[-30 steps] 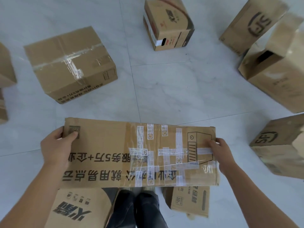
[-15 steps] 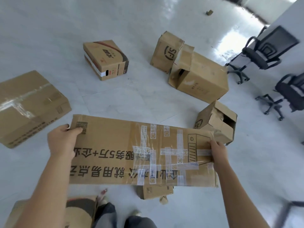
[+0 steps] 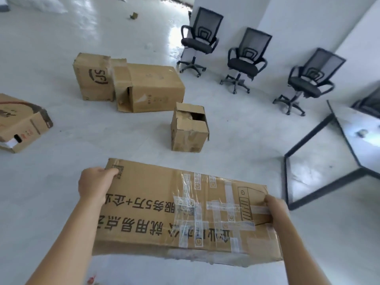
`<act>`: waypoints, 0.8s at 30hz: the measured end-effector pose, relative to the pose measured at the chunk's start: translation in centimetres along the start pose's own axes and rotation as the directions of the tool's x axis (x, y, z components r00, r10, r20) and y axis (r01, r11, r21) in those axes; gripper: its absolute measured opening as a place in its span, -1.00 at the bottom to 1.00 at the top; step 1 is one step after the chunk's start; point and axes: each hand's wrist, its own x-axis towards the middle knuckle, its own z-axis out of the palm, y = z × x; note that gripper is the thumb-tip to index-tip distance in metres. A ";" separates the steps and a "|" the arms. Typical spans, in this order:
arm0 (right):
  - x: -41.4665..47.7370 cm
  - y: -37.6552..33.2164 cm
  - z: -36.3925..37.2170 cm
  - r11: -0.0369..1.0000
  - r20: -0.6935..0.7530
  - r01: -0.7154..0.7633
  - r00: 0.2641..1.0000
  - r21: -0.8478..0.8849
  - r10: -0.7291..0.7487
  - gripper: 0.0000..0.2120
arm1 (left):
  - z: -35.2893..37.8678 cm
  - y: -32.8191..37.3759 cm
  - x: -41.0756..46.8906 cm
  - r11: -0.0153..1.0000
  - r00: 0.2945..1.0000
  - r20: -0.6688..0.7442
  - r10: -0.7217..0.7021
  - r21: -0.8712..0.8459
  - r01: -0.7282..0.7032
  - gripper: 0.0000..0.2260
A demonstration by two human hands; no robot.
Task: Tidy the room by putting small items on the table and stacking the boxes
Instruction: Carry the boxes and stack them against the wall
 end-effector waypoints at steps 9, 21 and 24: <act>-1.0 13.0 -26.2 0.942 -0.386 -0.121 0.890 0.312 0.242 -0.89 | 22.1 4.1 -16.8 0.975 0.913 0.359 0.193 0.035 -0.220 -0.79; -14.5 30.6 -44.2 0.789 -0.678 -0.018 0.498 0.615 0.540 -0.88 | 40.8 3.5 -40.8 0.906 0.414 0.881 0.229 -0.038 -0.422 -0.73; -15.1 33.0 -46.8 0.747 -0.694 -0.012 0.360 0.664 0.623 -0.85 | 44.4 1.9 -45.6 0.890 0.328 0.923 0.201 -0.032 -0.456 -0.78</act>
